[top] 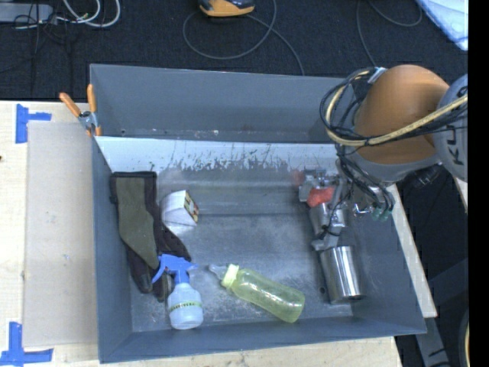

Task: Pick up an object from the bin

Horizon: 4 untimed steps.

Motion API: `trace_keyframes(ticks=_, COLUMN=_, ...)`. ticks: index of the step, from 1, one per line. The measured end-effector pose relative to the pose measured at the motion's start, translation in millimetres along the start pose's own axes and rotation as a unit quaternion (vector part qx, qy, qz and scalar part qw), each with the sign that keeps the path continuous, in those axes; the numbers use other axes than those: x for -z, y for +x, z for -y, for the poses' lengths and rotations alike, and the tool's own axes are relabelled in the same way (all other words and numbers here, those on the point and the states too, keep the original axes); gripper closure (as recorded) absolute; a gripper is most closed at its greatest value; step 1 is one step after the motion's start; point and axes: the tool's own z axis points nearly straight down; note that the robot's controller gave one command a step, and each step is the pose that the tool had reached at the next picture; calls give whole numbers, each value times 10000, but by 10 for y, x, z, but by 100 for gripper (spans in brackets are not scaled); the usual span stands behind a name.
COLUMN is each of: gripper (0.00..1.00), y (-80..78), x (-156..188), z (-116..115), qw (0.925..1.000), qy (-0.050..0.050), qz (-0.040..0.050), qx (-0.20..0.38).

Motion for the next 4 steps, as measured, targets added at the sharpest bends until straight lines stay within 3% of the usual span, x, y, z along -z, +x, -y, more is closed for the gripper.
trace_keyframes(ticks=1, gripper=0, y=341, x=-357, z=184, qw=9999, qy=-10, qz=-32, qx=159)
trace_keyframes(ticks=2, gripper=0, y=440, x=-624, z=72, qw=9999, qy=5, qz=-17, qx=153)
trace_keyframes(ticks=3, gripper=0, y=679, x=-1106, z=-207, qw=9972, qy=-3, qz=3, qx=746)
trace_keyframes(ticks=4, gripper=0, y=790, x=-1378, z=-336, qw=9987, qy=-13, qz=-52, qx=505)
